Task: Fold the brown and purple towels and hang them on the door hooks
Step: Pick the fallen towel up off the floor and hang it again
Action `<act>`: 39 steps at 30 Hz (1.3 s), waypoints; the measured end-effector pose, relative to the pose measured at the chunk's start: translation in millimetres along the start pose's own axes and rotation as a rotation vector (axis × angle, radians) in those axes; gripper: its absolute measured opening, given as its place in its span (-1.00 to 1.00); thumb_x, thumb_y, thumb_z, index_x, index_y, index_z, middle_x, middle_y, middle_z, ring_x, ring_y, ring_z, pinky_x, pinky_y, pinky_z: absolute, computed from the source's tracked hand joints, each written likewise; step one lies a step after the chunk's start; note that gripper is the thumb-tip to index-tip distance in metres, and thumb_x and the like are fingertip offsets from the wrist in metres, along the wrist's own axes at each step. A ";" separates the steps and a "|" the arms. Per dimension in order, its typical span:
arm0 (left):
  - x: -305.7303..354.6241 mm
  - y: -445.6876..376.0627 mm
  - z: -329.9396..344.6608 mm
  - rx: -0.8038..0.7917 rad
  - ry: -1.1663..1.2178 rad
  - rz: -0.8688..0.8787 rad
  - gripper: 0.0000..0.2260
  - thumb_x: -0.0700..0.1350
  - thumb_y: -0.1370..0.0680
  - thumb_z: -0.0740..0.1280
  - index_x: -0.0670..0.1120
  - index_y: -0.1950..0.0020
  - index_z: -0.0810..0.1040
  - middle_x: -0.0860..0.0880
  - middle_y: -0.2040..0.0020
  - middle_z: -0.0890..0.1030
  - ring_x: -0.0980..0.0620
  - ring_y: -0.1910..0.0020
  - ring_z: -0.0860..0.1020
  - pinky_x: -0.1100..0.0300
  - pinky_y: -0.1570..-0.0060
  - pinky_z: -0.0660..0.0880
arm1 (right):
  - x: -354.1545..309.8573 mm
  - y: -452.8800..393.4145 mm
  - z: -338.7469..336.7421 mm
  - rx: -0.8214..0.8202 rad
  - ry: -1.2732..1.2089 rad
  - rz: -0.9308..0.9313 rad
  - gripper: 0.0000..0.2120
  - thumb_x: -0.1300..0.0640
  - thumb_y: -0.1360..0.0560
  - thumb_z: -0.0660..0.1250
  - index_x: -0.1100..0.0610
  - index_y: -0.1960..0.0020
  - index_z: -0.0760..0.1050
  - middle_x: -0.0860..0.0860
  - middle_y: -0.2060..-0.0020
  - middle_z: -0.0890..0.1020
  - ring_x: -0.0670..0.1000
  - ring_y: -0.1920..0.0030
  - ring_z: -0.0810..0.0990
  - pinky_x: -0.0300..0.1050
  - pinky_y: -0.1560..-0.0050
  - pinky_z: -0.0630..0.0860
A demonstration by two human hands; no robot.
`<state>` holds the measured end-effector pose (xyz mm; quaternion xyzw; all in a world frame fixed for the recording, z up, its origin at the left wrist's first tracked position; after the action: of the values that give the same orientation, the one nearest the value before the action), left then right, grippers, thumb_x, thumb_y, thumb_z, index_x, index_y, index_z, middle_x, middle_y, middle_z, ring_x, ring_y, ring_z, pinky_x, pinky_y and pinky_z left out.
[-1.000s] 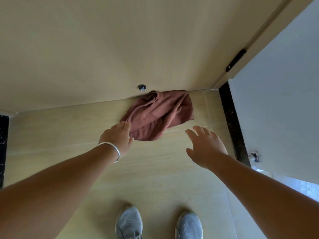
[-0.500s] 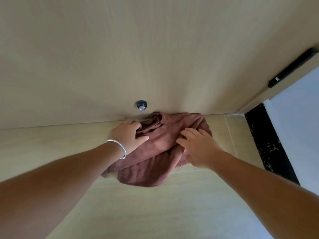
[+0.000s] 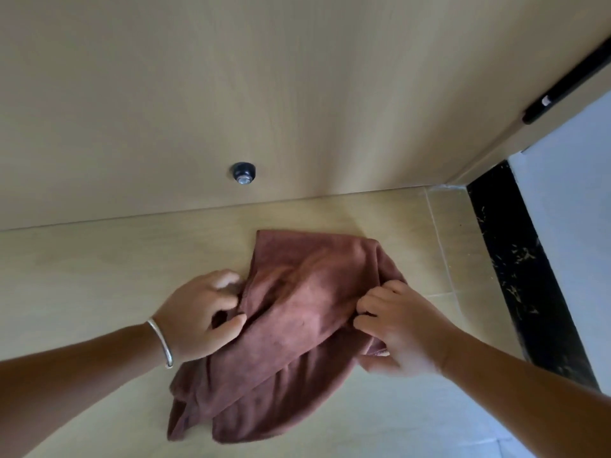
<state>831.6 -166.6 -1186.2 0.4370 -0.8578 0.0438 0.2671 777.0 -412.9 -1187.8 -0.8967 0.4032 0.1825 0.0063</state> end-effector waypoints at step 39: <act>116.0 -14.4 -161.7 -0.444 -0.557 -0.260 -0.85 0.01 -0.60 0.20 0.06 0.02 0.55 0.03 -0.01 0.57 -0.06 0.00 0.58 0.14 0.13 0.46 | -66.5 70.0 -198.5 -0.124 -0.093 0.779 -0.59 0.01 -0.64 0.09 0.06 -0.46 0.22 -0.03 -0.44 0.30 -0.01 -0.48 0.17 -0.07 -0.47 0.10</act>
<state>855.5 -209.8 -992.9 0.4688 -0.8235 -0.2979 0.1153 749.8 -443.7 -970.9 -0.6662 0.7006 0.2354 -0.0992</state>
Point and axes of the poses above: each hand's wrist, its own y-axis away from the middle knuckle, its own z-axis out of the palm, x = y × z, the point moved 7 cm from there along -y, towards the middle knuckle
